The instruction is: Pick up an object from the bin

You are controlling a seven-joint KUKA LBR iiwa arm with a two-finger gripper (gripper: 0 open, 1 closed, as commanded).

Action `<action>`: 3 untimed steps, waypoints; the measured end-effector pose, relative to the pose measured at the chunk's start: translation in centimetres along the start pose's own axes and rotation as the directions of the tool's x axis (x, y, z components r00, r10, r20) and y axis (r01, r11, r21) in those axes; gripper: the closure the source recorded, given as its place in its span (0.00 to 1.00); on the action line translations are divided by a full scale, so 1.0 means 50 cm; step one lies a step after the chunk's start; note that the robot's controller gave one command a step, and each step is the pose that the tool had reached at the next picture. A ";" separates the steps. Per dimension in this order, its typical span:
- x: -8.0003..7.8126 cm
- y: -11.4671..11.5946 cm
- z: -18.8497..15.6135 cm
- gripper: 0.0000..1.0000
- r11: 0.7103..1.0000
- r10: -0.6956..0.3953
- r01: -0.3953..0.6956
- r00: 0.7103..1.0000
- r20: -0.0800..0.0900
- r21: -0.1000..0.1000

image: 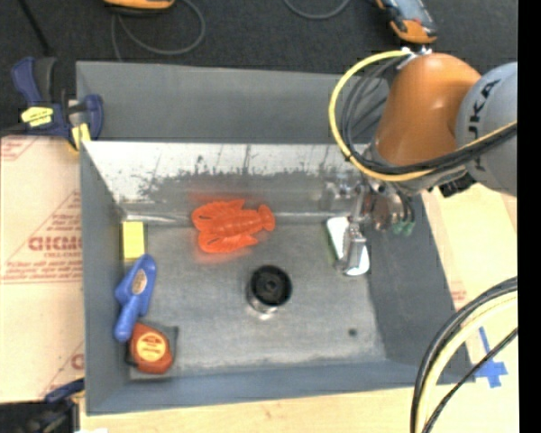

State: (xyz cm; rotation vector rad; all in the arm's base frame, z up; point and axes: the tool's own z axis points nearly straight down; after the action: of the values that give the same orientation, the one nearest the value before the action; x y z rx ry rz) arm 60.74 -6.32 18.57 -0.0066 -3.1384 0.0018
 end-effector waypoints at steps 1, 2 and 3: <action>-0.003 -0.001 -0.010 0.00 1.000 -0.001 0.001 1.000 0.008 0.002; 0.017 0.091 0.142 0.00 0.998 -0.063 0.063 0.998 0.011 0.002; -0.007 0.189 0.100 0.00 0.999 0.048 -0.048 0.999 0.001 -0.003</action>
Offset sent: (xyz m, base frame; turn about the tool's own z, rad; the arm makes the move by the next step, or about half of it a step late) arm -0.0167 0.0742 -0.1157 -0.0971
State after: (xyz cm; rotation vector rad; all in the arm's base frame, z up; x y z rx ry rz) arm 61.12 3.13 13.57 -0.0815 -3.1386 -0.0027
